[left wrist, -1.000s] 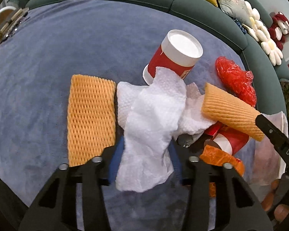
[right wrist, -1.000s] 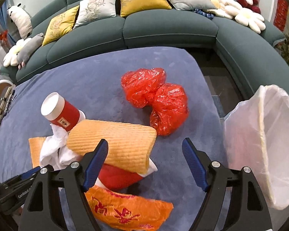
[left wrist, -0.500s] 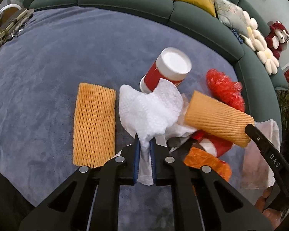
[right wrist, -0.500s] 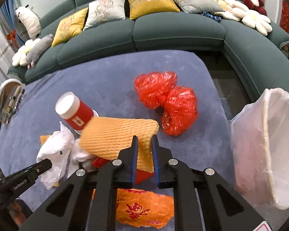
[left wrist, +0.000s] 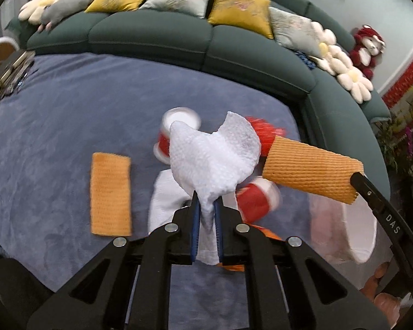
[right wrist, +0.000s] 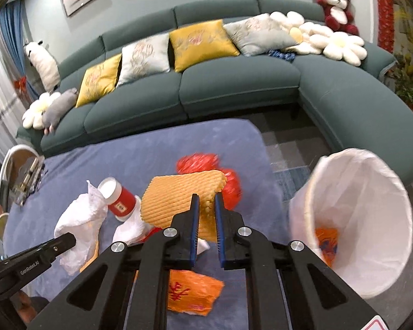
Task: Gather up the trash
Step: 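Carry tissue and foam net over the bin and open both tools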
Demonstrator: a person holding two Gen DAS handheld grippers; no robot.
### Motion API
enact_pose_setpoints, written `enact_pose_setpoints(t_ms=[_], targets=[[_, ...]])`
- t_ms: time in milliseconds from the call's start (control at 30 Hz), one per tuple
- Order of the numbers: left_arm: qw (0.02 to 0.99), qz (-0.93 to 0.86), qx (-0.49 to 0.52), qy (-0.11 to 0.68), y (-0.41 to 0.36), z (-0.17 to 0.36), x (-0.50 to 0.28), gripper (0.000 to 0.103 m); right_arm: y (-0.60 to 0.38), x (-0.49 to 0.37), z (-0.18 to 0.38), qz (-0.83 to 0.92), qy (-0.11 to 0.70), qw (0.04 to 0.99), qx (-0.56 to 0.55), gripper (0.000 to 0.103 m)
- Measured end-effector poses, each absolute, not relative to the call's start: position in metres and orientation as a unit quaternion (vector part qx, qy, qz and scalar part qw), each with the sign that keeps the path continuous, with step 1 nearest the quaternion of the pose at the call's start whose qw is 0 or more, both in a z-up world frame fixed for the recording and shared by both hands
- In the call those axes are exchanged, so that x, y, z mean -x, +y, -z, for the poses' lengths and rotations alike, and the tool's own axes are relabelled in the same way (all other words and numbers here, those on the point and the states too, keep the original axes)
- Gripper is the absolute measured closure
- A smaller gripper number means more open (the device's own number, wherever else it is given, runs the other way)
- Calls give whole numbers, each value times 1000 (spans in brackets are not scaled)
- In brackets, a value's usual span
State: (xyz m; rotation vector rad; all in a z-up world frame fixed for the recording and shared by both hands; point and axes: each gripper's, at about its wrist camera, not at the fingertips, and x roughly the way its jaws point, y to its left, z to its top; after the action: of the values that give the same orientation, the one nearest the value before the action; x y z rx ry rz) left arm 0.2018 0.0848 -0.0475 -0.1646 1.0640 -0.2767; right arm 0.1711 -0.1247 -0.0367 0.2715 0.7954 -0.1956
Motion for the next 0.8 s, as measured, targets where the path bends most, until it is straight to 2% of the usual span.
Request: enact_pose_setpoints(t_ms=[333, 800], targets=[[852, 203, 32, 482, -15, 17, -175, 94, -198, -114, 13, 151, 350, 911, -159, 92], [823, 300, -28, 481, -157, 16, -128, 93, -313, -29, 22, 257, 326, 888, -199, 92]])
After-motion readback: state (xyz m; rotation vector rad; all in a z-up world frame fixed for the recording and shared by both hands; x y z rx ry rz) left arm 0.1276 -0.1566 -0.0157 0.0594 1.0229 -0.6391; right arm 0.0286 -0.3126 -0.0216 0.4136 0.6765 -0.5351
